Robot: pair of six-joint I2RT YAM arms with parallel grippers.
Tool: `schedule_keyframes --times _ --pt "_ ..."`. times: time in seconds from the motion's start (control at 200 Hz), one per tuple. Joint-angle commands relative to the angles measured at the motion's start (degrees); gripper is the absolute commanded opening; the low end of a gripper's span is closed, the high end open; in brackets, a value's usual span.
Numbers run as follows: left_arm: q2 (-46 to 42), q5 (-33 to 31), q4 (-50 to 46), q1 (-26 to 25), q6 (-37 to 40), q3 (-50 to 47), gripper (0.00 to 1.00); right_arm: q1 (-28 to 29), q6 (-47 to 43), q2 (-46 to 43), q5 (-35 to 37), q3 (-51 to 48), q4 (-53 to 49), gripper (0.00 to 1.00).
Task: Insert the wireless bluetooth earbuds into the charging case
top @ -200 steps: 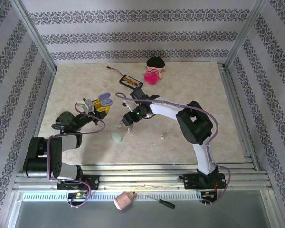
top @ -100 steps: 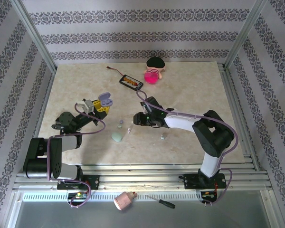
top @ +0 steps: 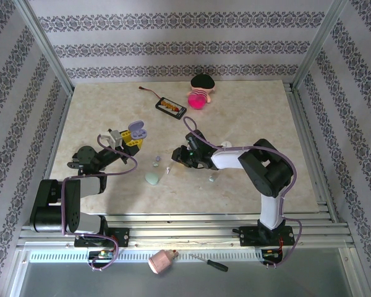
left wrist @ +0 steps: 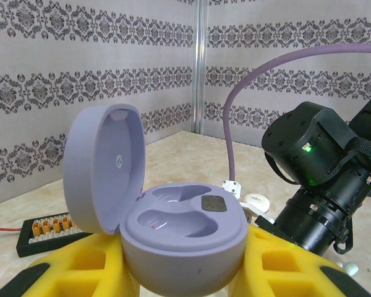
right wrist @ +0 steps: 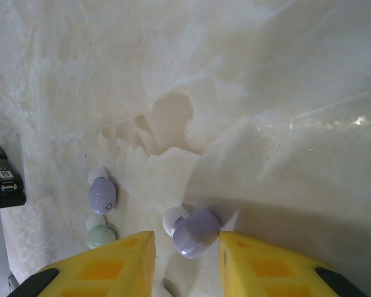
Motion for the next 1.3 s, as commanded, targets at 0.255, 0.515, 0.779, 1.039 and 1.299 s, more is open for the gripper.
schedule_keyframes --times 0.255,0.515,0.779,1.039,1.299 --pt "-0.82 0.8 2.64 1.1 0.71 -0.34 0.15 -0.72 -1.6 3.61 -4.29 3.8 2.52 0.32" --pt "-0.8 0.72 2.82 1.12 0.67 -0.45 0.15 -0.78 -3.5 5.25 -5.78 6.15 1.98 0.31" --pt "-0.63 0.8 3.08 1.05 0.58 -0.34 0.15 -0.93 -6.3 7.61 -6.06 7.88 -1.16 0.3" --pt "-0.71 0.8 3.08 1.07 0.67 -0.34 0.15 -0.87 -9.13 9.4 -5.66 9.84 -4.97 0.28" --pt "-0.79 0.97 2.61 1.11 0.91 -0.18 0.15 -0.78 -12.08 8.23 -4.48 10.05 -6.91 0.2"
